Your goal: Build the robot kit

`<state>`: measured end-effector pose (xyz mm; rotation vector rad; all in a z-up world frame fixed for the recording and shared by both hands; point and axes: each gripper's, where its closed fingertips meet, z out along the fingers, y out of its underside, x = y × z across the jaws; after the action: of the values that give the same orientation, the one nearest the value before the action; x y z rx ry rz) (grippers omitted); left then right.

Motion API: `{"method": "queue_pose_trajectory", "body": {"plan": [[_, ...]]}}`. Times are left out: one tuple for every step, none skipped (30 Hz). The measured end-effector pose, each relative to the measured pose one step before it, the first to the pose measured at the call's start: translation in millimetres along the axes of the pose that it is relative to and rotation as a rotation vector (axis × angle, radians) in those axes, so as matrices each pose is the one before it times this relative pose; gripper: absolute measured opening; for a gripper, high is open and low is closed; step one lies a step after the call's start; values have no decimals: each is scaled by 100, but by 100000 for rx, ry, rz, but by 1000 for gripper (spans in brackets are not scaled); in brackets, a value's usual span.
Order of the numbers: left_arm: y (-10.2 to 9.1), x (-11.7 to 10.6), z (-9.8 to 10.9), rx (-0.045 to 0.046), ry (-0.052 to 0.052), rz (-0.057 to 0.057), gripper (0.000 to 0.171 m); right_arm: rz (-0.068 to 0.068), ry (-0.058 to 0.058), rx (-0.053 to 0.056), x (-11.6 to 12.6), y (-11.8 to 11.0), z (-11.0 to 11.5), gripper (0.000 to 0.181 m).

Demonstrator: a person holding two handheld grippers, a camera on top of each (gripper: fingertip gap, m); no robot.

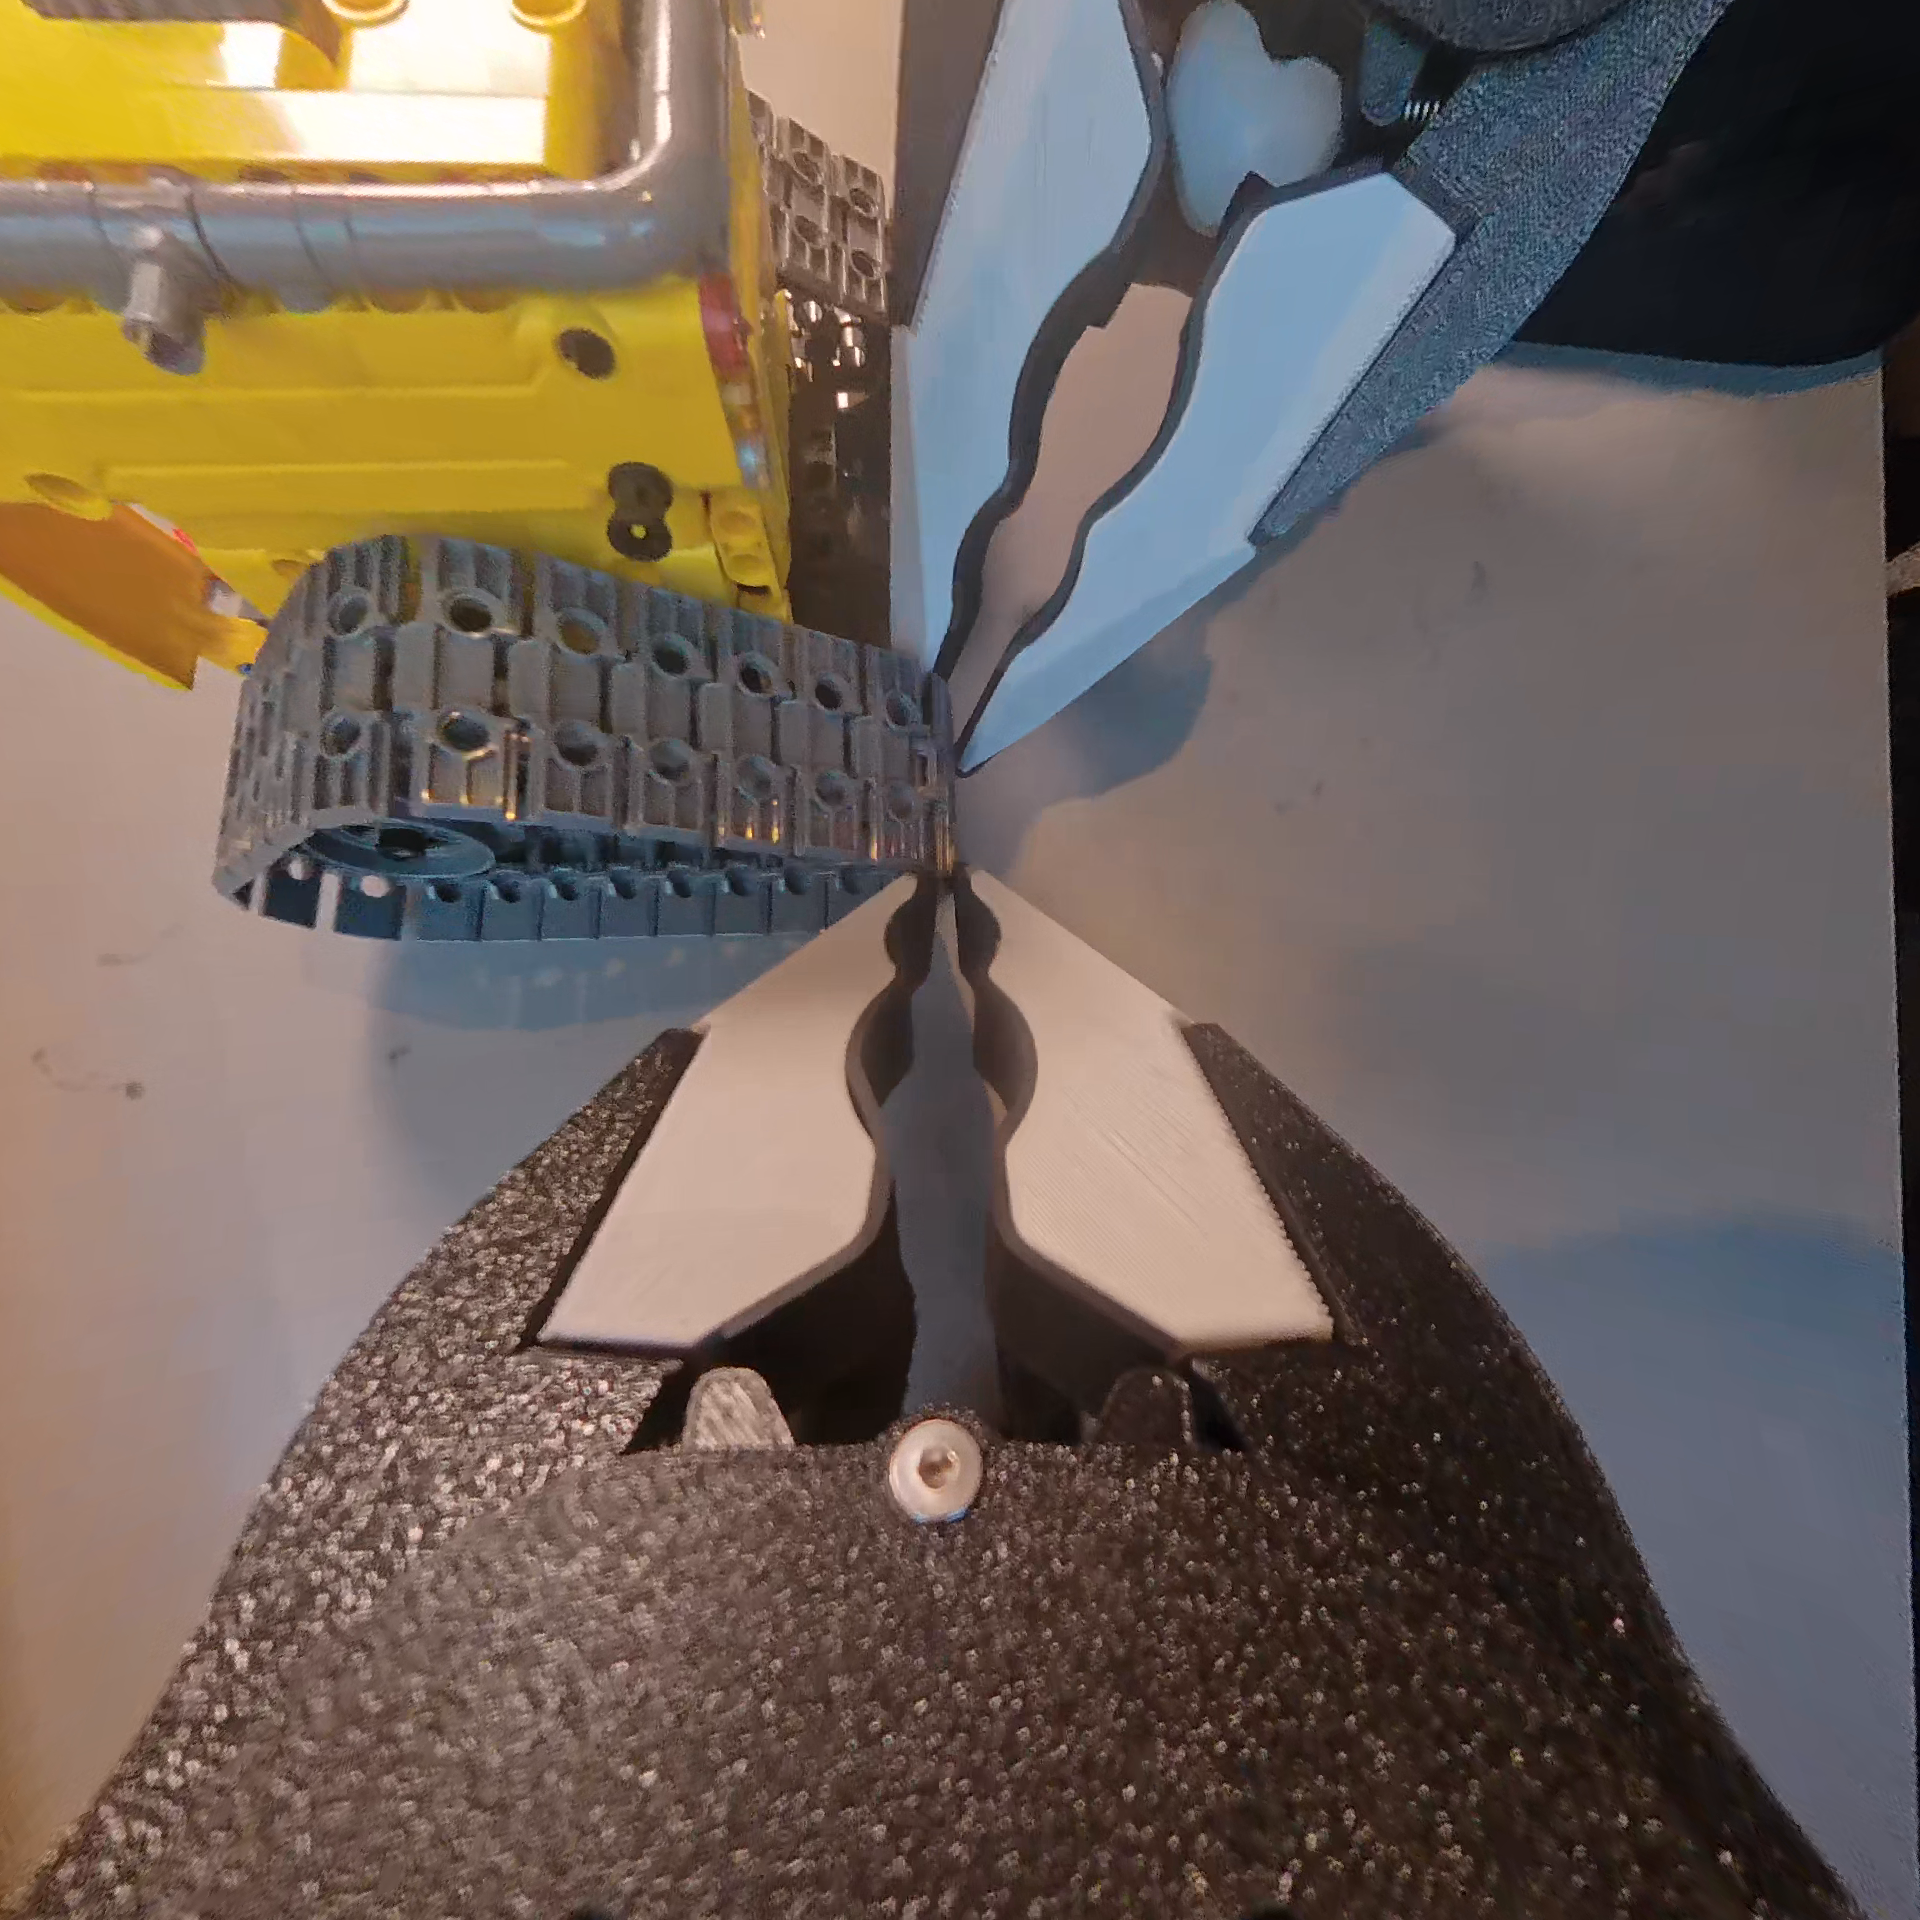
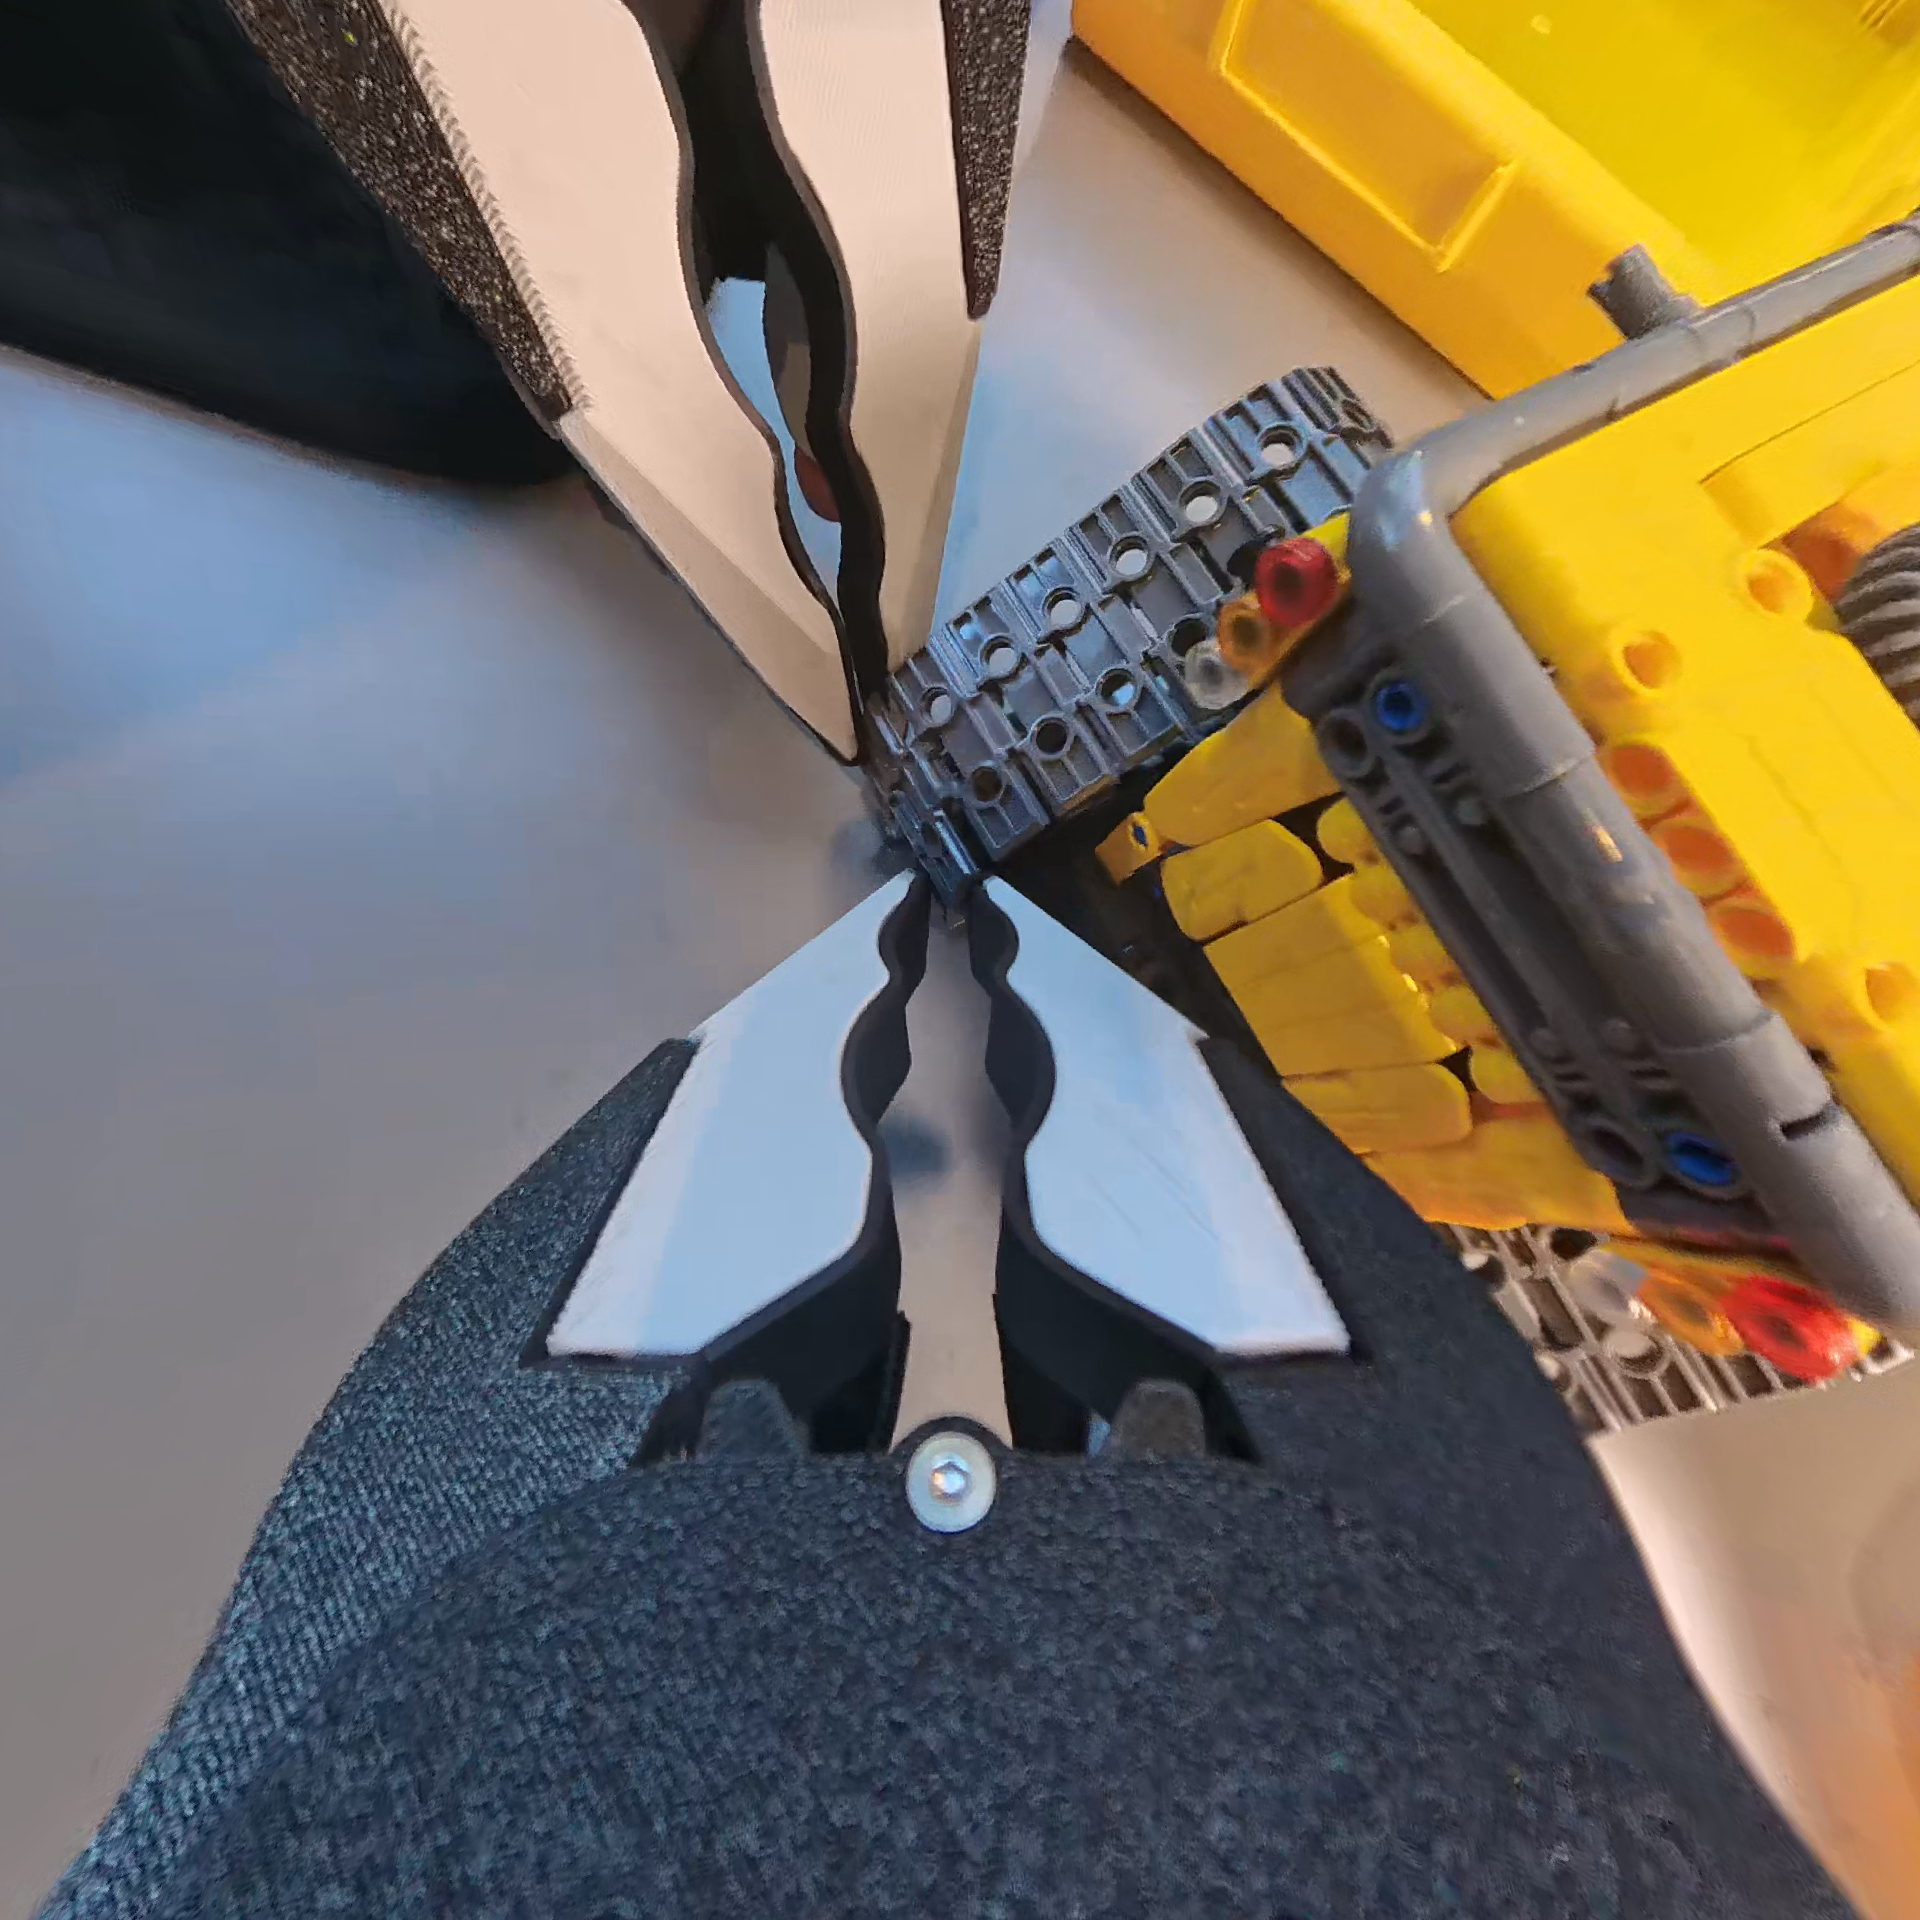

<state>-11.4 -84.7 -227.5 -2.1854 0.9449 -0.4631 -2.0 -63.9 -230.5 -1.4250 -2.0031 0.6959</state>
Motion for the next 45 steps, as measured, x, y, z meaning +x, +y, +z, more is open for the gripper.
{"method": "queue_pose_trajectory", "body": {"plan": [[109, 151, 152, -955, 394, 32, 3, -455, -874, -473, -2, 88, 94, 7], [77, -7, 167, -508, -782, 257, 3, 209, -811, 202, 23, 5, 57, 7], [126, -78, 165, -840, -1160, 314, 3, 255, -1107, 334, -12, -27, 7, 7], [40, -47, 113, -335, -809, -38, 3, -559, -741, 119, 10, 7, -15, 7], [-28, 29, 67, 60, -278, -600, 3, -1051, -248, -97, 29, 47, 0, 8], [1, 22, 37, -161, -180, -807, 3, -614, -417, -117, -10, 48, 33, 8], [37, 44, 29, -372, 58, -846, 3, -436, -861, -72, -70, 54, 12, 8], [45, 8, 0, -538, 108, -1226, 3, -989, -1006, 137, -64, 6, -28, 8], [9, 38, 1, -504, 449, -1260, 3, -1330, -702, 465, -29, -50, -86, 9], [17, 78, 5, -861, 538, -726, 2, -888, -199, 1016, 45, -153, -88, 10], [-11, -3, 6, -912, 5, -620, 2, -371, -504, 1182, 25, -193, -77, 10], [10, 10, -21, -1132, 336, -714, 2, -99, -921, -247, 0, 51, 34, 10], [62, 1, -22, -1343, 494, -604, 2, 194, -1024, 31, -34, 12, 53, 9], [45, -94, -16, -1044, -7, -655, 2, 504, -225, -199, 48, -4, 69, 9], [67, -133, 18, -915, -498, -128, 2, 86, 331, -786, 66, 29, 89, 8], [7, -78, -9, -309, -313, 1, 2, -340, 552, -585, 64, -8, 42, 8], [20, -2, -7, -273, 49, -174, 2, 30, 64, -601, 12, 17, 25, 8], [16, -27, -3, -233, -259, -228, 2, 565, 200, -346, 30, -5, 36, 8], [18, -41, -8, -399, -430, -43, 2, 727, 264, -211, 33, -14, 37, 8], [20, -120, -14, -571, -1012, 247, 2, 570, 622, -134, 94, -18, 63, 8], [22, -142, 7, -540, -1031, 406, 2, 849, 416, -403, 82, 17, 68, 7], [16, -40, 28, -438, -67, -148, 2, 1450, -473, -907, 2, 55, 48, 7], [37, -22, 47, -478, 257, -392, 2, 963, -426, -1034, 4, 64, 51, 7], [49, -65, 85, -336, -125, -88, 2, 609, 290, -1200, 64, 107, 77, 7], [21, -29, 88, -80, -110, 44, 2, 380, 359, -1066, 53, 61, 77, 7], [56, -79, 43, -246, -516, 353, 2, 20, 361, -840, 33, 23, 63, 6], [21, -114, 9, 24, -774, 264, 2, 50, 614, -465, 68, -20, 53, 6], [16, -109, 2, 249, -628, 160, 2, 584, 246, -317, 52, -16, 39, 6], [13, -71, 7, 458, -233, -27, 2, 675, 24, -227, 30, -17, 36, 6], [17, -97, 3, 470, -423, 62, 3, 193, 204, -105, 36, -34, 38, 6], [-3, -117, -16, 465, -836, 253, 3, -663, 702, 20, 58, -59, 11, 6], [20, -103, -11, 252, -1065, 703, 3, -724, 789, -33, 28, -43, -9, 6], [71, -86, 8, 20, -1437, 1538, 3, -949, 721, 173, -12, -77, -40, 6], [68, -164, 8, 181, -2051, 1737, 6, -1341, 1062, 881, 21, -135, -65, 7], [23, -126, 0, 503, -1721, 1137, 9, -1272, 1557, 460, 92, -69, -12, 8], [233, -27, 70, -934, -811, 1307, 12, -1178, 1225, -18, 70, 17, 35, 8], [443, 178, 114, -2281, 749, 2432, 15, -814, 736, 279, 27, 8, 51, 8], [323, 144, 21, -1244, 701, 3593, 19, -63, 442, 763, 22, -24, 22, 8], [-128, -277, -167, 1749, -1349, 2356, 22, 691, 179, 472, -9, 38, 26, 8], [17, -160, -163, 431, 550, 1558, 25, 423, 428, 549, -3, 10, 19, 8], [-8, -146, -97, 374, 1306, 975, 28, -364, 1093, 535, 32, 0, 9, 8], [-8, -305, 29, 646, 639, 871, 33, -628, 1431, 196, 8, 36, 22, 8], [173, -98, 175, -140, 2336, 858, 41, -700, 1564, 216, 7, 7, -7, 8], [-25, 56, 161, 1093, 3363, -15, 41, -512, 1537, 437, 17, 15, -11, 8], [-232, 72, 128, 2581, 3030, -812, 43, 67, 1426, 436, 27, 40, -29, 8]]}}
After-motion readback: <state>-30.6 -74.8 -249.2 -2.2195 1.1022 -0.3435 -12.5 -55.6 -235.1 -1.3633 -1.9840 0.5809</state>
